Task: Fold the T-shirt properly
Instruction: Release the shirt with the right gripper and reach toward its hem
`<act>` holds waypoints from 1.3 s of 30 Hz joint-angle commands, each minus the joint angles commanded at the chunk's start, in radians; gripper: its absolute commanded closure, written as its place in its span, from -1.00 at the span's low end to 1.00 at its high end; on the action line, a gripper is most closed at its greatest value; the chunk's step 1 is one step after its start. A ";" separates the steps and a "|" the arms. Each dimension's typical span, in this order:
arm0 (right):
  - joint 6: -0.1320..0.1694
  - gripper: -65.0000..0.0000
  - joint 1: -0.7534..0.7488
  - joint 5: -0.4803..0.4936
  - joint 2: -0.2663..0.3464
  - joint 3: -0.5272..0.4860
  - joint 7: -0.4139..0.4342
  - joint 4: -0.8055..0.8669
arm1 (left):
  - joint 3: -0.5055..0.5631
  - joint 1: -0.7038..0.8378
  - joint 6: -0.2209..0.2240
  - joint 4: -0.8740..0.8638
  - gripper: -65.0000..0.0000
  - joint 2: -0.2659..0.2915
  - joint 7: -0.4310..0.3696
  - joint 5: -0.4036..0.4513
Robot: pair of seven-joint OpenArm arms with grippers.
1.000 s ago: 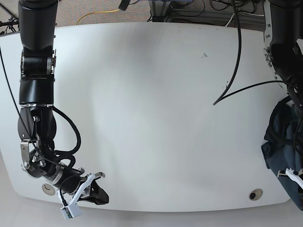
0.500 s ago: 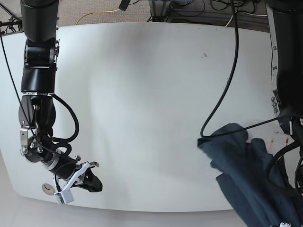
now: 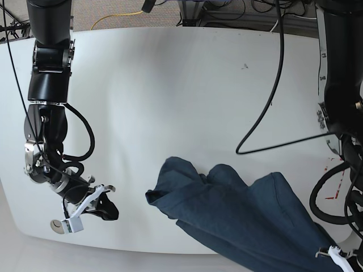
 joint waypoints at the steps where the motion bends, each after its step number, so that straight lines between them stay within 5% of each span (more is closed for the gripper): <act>1: 0.003 1.00 -0.012 0.002 0.003 0.011 -0.002 0.002 | -0.021 0.044 -0.012 0.011 1.00 -0.009 0.000 0.000; 12: 0.003 1.00 -0.166 0.002 0.005 0.064 -0.003 0.080 | -0.204 0.618 -0.186 0.008 1.00 -0.029 -0.012 0.006; 20: 0.005 1.00 -0.304 -0.003 -0.046 0.064 -0.002 0.115 | -0.241 1.014 -0.192 0.006 1.00 -0.029 -0.233 0.008; 25: 0.005 0.92 -0.367 -0.002 -0.061 0.055 -0.002 0.137 | -0.299 1.140 -0.193 0.006 1.00 -0.031 -0.253 0.008; 28: 0.005 0.80 -0.402 -0.003 -0.061 0.041 -0.002 0.152 | -0.358 1.191 -0.199 0.006 1.00 -0.031 -0.253 0.008; 36: 0.005 0.00 -0.408 -0.006 -0.069 -0.092 -0.002 0.155 | -0.405 1.250 -0.199 0.005 1.00 -0.068 -0.256 0.008; 39: 0.005 -0.10 -0.399 -0.009 -0.074 -0.161 0.006 0.149 | -0.423 1.255 -0.199 0.005 1.00 -0.068 -0.256 0.008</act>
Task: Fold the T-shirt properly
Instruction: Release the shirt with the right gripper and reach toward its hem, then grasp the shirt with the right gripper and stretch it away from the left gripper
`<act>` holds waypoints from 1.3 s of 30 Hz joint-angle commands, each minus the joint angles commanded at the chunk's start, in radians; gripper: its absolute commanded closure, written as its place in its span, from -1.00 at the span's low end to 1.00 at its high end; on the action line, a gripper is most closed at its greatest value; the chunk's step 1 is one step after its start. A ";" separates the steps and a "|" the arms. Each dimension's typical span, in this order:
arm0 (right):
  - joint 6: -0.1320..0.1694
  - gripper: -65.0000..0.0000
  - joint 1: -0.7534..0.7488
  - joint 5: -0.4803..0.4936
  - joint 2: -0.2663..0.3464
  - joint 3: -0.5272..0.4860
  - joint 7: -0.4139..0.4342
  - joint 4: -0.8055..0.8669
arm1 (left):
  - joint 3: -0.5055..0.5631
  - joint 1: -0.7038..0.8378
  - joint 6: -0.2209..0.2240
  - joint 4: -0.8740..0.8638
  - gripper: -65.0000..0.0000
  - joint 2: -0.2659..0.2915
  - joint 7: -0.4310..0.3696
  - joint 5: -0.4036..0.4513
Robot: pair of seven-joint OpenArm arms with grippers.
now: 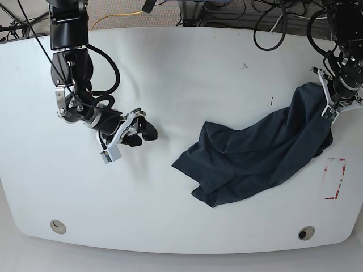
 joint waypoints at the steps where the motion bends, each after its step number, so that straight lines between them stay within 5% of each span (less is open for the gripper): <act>1: 0.000 -0.10 0.017 -0.020 -0.002 -0.031 0.002 0.000 | 0.000 0.000 0.000 -0.003 1.00 0.000 0.000 0.002; 12: 0.002 -0.10 0.161 -0.288 -0.118 -0.328 0.026 -0.041 | -0.012 0.003 0.000 -0.009 1.00 0.000 0.000 0.002; 20: 0.003 -0.11 0.221 -0.586 -0.233 -0.443 0.072 -0.072 | -0.012 0.003 0.000 -0.011 1.00 0.000 0.000 0.002; 22: 0.028 -0.10 0.244 -0.632 -0.264 -0.445 0.083 -0.109 | -0.012 0.003 0.000 -0.011 1.00 0.000 0.000 0.002; 25: 0.098 -0.10 0.259 -0.678 -0.307 -0.442 0.137 -0.196 | -0.012 0.003 0.002 -0.011 1.00 0.002 0.000 0.002; 28: 0.124 -0.10 0.279 -0.707 -0.334 -0.442 0.187 -0.275 | -0.011 0.003 0.002 -0.011 1.00 0.002 0.000 0.002; 33: 0.127 -0.10 0.318 -0.717 -0.371 -0.443 0.252 -0.411 | -0.011 0.003 0.002 -0.011 1.00 0.002 0.000 0.002; 39: 0.127 -0.10 0.324 -0.710 -0.347 -0.442 0.262 -0.433 | -0.009 0.003 0.002 -0.012 1.00 0.002 0.000 0.002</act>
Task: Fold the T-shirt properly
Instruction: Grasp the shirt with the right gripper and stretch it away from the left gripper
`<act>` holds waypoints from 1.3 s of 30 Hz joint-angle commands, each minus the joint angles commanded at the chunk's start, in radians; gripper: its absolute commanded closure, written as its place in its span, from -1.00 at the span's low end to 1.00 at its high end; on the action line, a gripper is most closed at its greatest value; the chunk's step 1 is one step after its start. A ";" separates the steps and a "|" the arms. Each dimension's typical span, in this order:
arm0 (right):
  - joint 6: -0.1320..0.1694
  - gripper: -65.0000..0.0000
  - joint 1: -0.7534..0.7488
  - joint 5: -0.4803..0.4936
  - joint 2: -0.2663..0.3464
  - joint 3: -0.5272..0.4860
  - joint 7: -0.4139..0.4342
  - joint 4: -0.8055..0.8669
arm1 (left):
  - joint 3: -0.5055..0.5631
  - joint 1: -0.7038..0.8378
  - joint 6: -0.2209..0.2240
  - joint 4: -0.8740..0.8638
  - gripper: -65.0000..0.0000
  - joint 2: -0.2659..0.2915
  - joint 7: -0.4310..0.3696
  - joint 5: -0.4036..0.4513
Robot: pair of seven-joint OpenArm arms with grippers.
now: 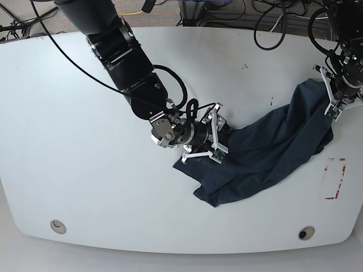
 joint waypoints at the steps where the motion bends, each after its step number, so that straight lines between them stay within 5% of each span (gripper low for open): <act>1: 0.000 -0.10 -0.003 0.002 0.006 0.000 0.000 0.000 | 0.000 0.000 0.000 0.000 1.00 0.000 0.000 0.000; 20: -0.006 -0.08 -0.098 0.003 -0.017 0.002 0.006 0.008 | 0.002 -0.005 0.005 0.000 1.00 0.002 0.000 0.000; 29: -0.009 0.36 -0.094 0.002 -0.043 0.025 0.086 -0.081 | 0.002 -0.005 0.005 0.000 1.00 0.002 0.000 0.000; 33: -0.009 1.00 -0.098 0.000 -0.048 0.100 0.089 -0.078 | 0.002 -0.006 0.005 0.000 1.00 0.002 0.000 0.000; 39: -0.002 1.00 -0.130 0.000 -0.011 0.199 0.025 0.063 | 0.002 -0.031 0.000 0.005 1.00 0.002 -0.002 -0.005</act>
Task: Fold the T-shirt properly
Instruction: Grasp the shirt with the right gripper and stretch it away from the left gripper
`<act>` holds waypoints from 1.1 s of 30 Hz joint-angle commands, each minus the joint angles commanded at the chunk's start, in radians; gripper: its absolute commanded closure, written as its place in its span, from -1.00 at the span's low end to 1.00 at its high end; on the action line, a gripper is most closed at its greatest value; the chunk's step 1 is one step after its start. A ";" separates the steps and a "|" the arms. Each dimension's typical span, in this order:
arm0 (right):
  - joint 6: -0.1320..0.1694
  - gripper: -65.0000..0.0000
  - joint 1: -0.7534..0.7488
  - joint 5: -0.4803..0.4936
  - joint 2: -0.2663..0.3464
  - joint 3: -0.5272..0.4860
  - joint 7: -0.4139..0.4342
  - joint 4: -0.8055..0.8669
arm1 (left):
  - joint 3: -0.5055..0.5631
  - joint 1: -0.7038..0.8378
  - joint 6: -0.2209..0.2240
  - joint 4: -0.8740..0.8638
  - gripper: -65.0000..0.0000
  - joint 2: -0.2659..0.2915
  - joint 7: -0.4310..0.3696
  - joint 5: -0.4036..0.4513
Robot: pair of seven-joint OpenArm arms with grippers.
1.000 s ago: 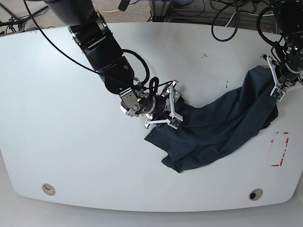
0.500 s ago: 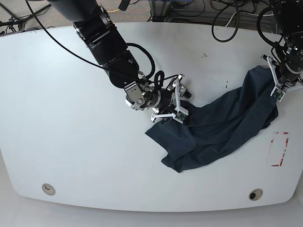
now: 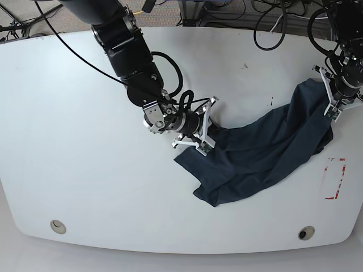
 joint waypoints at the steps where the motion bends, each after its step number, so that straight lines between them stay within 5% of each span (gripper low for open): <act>1: 0.002 1.00 -0.006 0.000 0.008 0.028 -0.023 0.048 | -0.002 -0.018 -0.002 0.002 1.00 0.000 0.000 -0.002; 6: 0.003 1.00 -0.015 0.002 0.060 0.135 -0.129 0.232 | -0.003 -0.123 -0.002 0.003 1.00 0.005 0.003 -0.005; 9: 0.003 1.00 0.020 0.000 0.081 0.186 -0.169 0.298 | 0.002 -0.232 -0.002 0.005 1.00 0.069 0.017 0.000; 15: 0.006 1.00 0.124 0.002 0.169 0.212 -0.229 0.381 | 0.025 -0.451 -0.002 0.003 1.00 0.109 0.169 -0.005; 25: 0.133 1.00 0.411 -0.005 0.218 0.313 -0.388 0.428 | 0.130 -0.755 0.000 0.006 1.00 0.192 0.227 -0.002; 33: 0.143 1.00 0.626 0.000 0.278 0.313 -0.456 0.393 | 0.138 -0.993 0.006 0.000 1.00 0.201 0.229 0.003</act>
